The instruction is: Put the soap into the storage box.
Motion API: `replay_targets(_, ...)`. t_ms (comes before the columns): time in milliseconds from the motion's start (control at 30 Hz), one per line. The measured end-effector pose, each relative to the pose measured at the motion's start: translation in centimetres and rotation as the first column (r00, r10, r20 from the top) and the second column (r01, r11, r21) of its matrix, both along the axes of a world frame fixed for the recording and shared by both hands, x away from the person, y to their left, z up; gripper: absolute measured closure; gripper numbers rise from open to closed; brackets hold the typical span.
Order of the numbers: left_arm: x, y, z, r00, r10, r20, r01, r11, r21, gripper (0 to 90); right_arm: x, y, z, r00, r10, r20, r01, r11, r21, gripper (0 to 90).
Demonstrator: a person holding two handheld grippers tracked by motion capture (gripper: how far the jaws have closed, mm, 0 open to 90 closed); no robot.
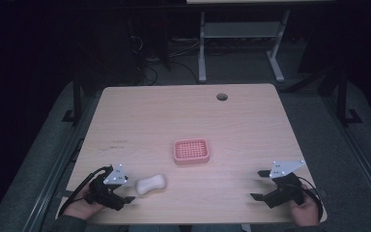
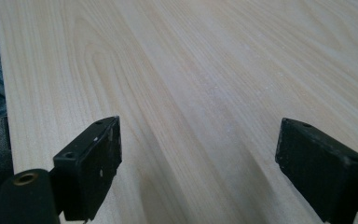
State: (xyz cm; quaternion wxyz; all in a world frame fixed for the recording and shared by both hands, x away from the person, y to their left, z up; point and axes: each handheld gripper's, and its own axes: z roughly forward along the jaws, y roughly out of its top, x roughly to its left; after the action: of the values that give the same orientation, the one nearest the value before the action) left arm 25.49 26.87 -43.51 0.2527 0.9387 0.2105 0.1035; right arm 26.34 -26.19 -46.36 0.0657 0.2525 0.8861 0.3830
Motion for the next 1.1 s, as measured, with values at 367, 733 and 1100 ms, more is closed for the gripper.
replay_targets(367, 0.1, -0.6, 0.1, 0.9999, -0.015, 0.001, 0.015, 0.9999, 0.002, 27.2, 0.0, 0.0, 0.0, 1.0000, 0.001, 0.003, -0.001, 1.000, 0.002, 14.1)
replay_targets(733, 0.2, -1.0, 0.2, 0.9997, -0.023, 0.006, 0.023, 0.9997, 0.002, 26.8, 0.1, 0.0, 0.0, 1.0000, 0.003, 0.005, -0.003, 1.000, 0.001, 14.1)
replay_targets(1100, 0.4, -1.4, 0.2, 0.9997, -0.023, 0.009, 0.023, 0.9997, 0.002, 26.4, 0.1, 0.0, 0.0, 1.0000, 0.003, 0.006, -0.003, 1.000, 0.002, 14.1)
